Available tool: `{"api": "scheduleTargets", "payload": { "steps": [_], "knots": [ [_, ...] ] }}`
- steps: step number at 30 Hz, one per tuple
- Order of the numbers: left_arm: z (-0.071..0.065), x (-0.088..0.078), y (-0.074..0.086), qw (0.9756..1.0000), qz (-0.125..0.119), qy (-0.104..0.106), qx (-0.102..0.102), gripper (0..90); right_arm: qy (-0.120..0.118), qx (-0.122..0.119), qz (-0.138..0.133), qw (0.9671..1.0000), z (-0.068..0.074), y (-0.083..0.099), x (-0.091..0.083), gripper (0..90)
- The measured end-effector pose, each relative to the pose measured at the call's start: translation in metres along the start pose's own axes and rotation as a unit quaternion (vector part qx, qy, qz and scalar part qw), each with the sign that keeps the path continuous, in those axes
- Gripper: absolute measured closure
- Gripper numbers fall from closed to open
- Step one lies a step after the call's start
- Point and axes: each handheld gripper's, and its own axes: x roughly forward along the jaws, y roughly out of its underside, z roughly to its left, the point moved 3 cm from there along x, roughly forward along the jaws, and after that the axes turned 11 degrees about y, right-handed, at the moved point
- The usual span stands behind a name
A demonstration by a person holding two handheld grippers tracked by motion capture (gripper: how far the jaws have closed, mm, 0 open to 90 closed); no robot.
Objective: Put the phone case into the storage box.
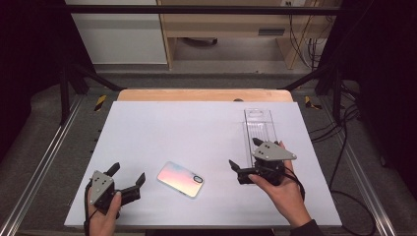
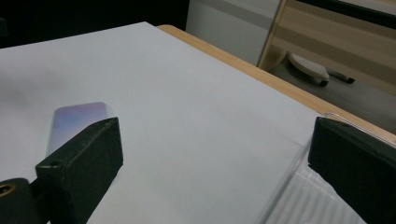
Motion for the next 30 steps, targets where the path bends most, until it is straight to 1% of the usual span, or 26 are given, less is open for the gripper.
{"api": "scheduleTargets", "payload": {
  "steps": [1, 2, 3, 6, 7, 8, 11, 12, 13, 17, 18, 19, 20, 21, 23, 26, 27, 28, 29, 30],
  "knots": [
    [0.002, -0.003, 0.001, 1.0, -0.001, -0.004, 0.002, 3.8, -0.015, 0.0, 0.005, 0.9999, 0.008, -0.001, 0.005, 3.7],
    [0.002, -0.003, 0.001, 1.0, -0.001, -0.004, 0.002, 3.7, -0.015, 0.0, 0.005, 0.9999, 0.008, -0.001, 0.005, 3.7],
    [0.004, -0.005, 0.0, 0.9999, -0.008, -0.009, 0.002, 3.4, -0.024, -0.004, 0.01, 0.9997, 0.015, -0.001, 0.008, 3.7],
    [0.006, -0.006, 0.001, 0.9998, -0.014, -0.01, -0.004, 3.3, -0.042, -0.012, 0.016, 0.9989, 0.025, -0.002, 0.011, 3.7],
    [0.006, -0.006, 0.001, 0.9998, -0.014, -0.009, -0.004, 3.3, -0.047, -0.018, 0.02, 0.9985, 0.029, -0.001, 0.012, 3.8],
    [0.007, -0.005, 0.002, 0.9999, -0.011, -0.01, -0.003, 3.1, -0.05, -0.019, 0.023, 0.9983, 0.031, -0.001, 0.013, 3.8],
    [0.009, -0.005, 0.004, 0.9997, -0.015, -0.014, -0.015, 2.9, -0.068, -0.01, 0.029, 0.9972, 0.041, 0.001, 0.017, 4.0],
    [0.009, -0.005, 0.004, 0.9997, -0.015, -0.014, -0.015, 3.0, -0.068, -0.01, 0.029, 0.9972, 0.041, 0.001, 0.017, 4.0],
    [0.01, -0.006, 0.004, 0.9995, -0.02, -0.014, -0.019, 3.0, -0.082, -0.011, 0.029, 0.9962, 0.051, 0.002, 0.02, 4.0],
    [0.01, -0.005, 0.006, 0.9995, -0.022, -0.01, -0.023, 2.9, -0.1, -0.008, 0.031, 0.9945, 0.068, 0.006, 0.026, 4.0],
    [0.011, -0.004, 0.006, 0.9995, -0.02, -0.009, -0.021, 2.9, -0.104, -0.007, 0.032, 0.9941, 0.071, 0.007, 0.027, 4.0],
    [0.011, -0.004, 0.006, 0.9995, -0.02, -0.009, -0.021, 2.9, -0.104, -0.007, 0.032, 0.9941, 0.071, 0.007, 0.027, 4.0],
    [0.011, -0.004, 0.006, 0.9995, -0.021, -0.011, -0.02, 2.9, -0.108, -0.01, 0.034, 0.9935, 0.076, 0.009, 0.029, 4.1],
    [0.011, -0.003, 0.006, 0.9995, -0.022, -0.007, -0.022, 2.8, -0.111, -0.011, 0.036, 0.993, 0.079, 0.011, 0.031, 4.1],
    [0.012, -0.003, 0.006, 0.9995, -0.022, -0.007, -0.023, 2.7, -0.124, -0.006, 0.051, 0.991, 0.088, 0.017, 0.038, 4.1],
    [0.012, -0.002, 0.006, 0.9995, -0.02, -0.006, -0.022, 2.7, -0.129, -0.005, 0.059, 0.9898, 0.091, 0.021, 0.041, 4.1],
    [0.011, -0.001, 0.007, 0.9996, -0.018, -0.003, -0.021, 2.7, -0.138, -0.006, 0.072, 0.9877, 0.096, 0.026, 0.044, 4.1],
    [0.011, -0.001, 0.007, 0.9996, -0.018, -0.003, -0.021, 2.6, -0.138, -0.006, 0.072, 0.9877, 0.096, 0.026, 0.044, 4.1],
    [0.011, 0.0, 0.007, 0.9997, -0.016, -0.002, -0.02, 2.5, -0.144, -0.012, 0.083, 0.986, 0.1, 0.029, 0.047, 4.2],
    [0.011, 0.0, 0.007, 0.9997, -0.016, -0.002, -0.02, 2.5, -0.144, -0.012, 0.083, 0.986, 0.1, 0.029, 0.047, 4.2]
  ]
}}
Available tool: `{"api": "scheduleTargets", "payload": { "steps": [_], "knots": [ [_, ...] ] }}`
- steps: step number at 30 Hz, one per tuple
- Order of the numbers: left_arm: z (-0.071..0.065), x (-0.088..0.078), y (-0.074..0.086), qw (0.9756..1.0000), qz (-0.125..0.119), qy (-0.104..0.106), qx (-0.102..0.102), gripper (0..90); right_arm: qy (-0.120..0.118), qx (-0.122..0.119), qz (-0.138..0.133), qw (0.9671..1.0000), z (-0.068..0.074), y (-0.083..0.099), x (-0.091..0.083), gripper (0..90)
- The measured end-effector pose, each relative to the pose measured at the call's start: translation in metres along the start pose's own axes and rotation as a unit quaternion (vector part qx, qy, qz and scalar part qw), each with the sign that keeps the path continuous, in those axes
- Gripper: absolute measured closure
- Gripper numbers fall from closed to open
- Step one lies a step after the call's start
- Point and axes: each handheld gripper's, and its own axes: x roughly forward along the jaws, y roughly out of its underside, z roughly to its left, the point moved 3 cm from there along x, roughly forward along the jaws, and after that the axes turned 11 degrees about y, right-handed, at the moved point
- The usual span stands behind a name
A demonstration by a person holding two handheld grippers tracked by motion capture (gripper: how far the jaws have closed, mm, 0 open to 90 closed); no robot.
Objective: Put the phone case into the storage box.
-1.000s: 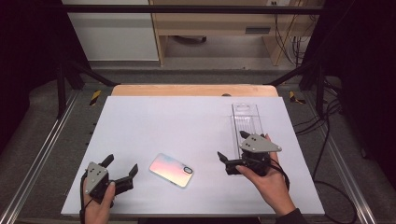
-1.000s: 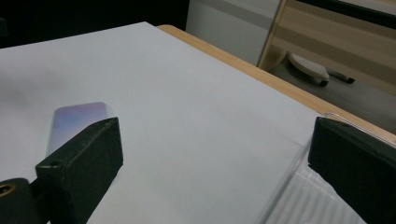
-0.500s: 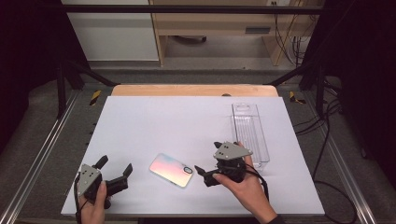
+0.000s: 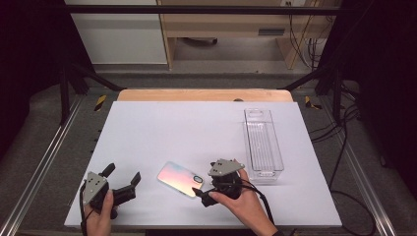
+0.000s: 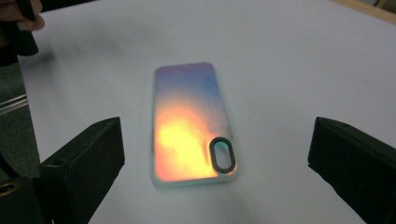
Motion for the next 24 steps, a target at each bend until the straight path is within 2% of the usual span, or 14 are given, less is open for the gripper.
{"api": "scheduleTargets", "payload": {
  "steps": [3, 11, 19, 24],
  "knots": [
    [0.0, 0.0, 0.0, 1.0, 0.0, 0.001, -0.002, 2.5, -0.013, -0.009, 0.021, 0.9997, 0.008, 0.006, 0.009, 4.5],
    [-0.001, 0.002, 0.0, 1.0, 0.004, 0.008, 0.001, 2.5, -0.033, -0.026, 0.055, 0.9976, 0.018, 0.014, 0.024, 5.0],
    [-0.002, 0.003, 0.001, 0.9999, 0.008, 0.013, 0.003, 2.5, -0.033, -0.03, 0.068, 0.9967, 0.019, 0.017, 0.031, 5.1],
    [-0.003, 0.004, 0.001, 0.9998, 0.011, 0.017, 0.006, 2.5, -0.038, -0.034, 0.083, 0.9953, 0.014, 0.018, 0.04, 5.5]
  ]
}}
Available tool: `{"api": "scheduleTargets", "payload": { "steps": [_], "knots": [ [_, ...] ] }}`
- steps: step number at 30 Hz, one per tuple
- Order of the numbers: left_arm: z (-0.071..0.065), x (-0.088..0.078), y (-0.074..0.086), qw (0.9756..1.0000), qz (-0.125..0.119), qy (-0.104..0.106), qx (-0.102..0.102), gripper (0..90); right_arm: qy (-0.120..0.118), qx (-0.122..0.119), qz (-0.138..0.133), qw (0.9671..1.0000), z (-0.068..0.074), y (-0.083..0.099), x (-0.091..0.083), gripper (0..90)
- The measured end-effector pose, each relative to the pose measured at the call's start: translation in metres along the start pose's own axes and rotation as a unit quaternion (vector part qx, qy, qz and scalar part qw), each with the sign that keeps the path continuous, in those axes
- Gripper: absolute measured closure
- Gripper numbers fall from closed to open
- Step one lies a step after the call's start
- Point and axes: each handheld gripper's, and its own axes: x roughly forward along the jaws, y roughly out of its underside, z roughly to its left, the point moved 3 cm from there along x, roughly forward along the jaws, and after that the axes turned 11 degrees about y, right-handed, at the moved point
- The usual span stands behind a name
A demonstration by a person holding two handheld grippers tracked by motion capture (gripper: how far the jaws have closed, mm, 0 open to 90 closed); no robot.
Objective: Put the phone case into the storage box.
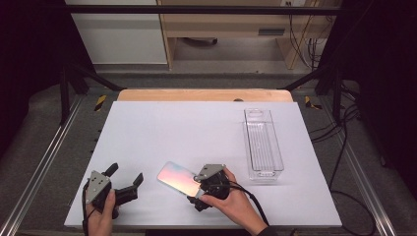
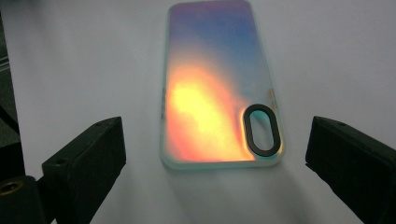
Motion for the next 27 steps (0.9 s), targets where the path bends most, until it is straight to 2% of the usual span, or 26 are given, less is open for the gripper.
{"api": "scheduleTargets", "payload": {
  "steps": [4, 5, 7, 11, 27],
  "knots": [
    [-0.001, 0.0, 0.0, 1.0, 0.002, 0.002, 0.002, 2.6, -0.01, 0.003, 0.009, 0.9999, -0.003, 0.0, 0.005, 5.8],
    [-0.001, 0.001, 0.001, 1.0, 0.004, 0.003, 0.003, 2.6, -0.014, 0.015, 0.009, 0.9998, -0.005, 0.0, 0.008, 6.1],
    [-0.002, 0.001, 0.001, 1.0, 0.006, 0.005, 0.004, 2.6, -0.017, 0.018, 0.011, 0.9996, -0.006, 0.0, 0.01, 6.4],
    [-0.002, 0.001, 0.001, 1.0, 0.006, 0.006, 0.005, 2.6, -0.018, 0.019, 0.015, 0.9995, -0.006, 0.0, 0.015, 6.6],
    [-0.004, 0.003, 0.002, 0.9999, 0.009, 0.012, 0.007, 2.7, -0.018, -0.004, 0.03, 0.9994, -0.001, 0.0, 0.027, 7.6]
  ]
}}
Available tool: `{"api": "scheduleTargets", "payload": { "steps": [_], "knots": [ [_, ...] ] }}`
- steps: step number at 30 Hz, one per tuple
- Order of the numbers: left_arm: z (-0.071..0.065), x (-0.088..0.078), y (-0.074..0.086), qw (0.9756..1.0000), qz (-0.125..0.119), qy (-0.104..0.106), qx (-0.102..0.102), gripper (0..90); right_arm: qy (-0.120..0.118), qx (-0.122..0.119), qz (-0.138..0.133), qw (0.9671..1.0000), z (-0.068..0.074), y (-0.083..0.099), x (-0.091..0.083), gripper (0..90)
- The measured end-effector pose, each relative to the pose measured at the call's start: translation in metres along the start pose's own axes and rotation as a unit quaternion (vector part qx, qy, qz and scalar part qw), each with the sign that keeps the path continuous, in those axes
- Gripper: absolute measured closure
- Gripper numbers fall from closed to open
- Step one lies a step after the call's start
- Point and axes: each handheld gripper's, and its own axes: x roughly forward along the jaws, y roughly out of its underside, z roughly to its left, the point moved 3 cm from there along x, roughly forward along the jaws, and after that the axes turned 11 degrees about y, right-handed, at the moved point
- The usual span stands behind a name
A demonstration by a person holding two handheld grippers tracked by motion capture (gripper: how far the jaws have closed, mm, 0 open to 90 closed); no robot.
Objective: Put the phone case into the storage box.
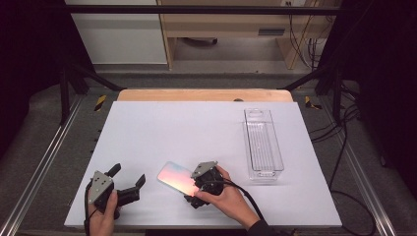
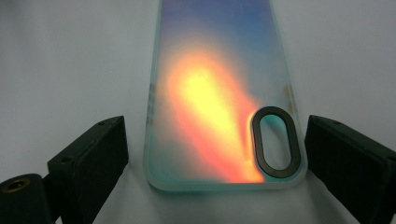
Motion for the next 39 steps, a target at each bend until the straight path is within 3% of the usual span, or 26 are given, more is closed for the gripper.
{"api": "scheduleTargets", "payload": {
  "steps": [7, 22, 39],
  "knots": [
    [-0.0018, -0.0014, -0.002, 0.9999, -0.009, -0.002, 0.013, 3.0, 0.007, -0.004, -0.005, 1.0, 0.0001, -0.0008, 0.0019, 8.4],
    [-0.0023, -0.0004, -0.0016, 0.9998, -0.005, 0.001, 0.017, 3.0, 0.022, -0.013, -0.004, 0.9997, 0.0027, 0.0, 0.0024, 9.8],
    [-0.0043, 0.002, -0.0021, 0.9997, -0.003, 0.006, 0.022, 3.0, 0.02, -0.017, -0.012, 0.9996, 0.0032, 0.0011, 0.0, 17.4]
  ]
}}
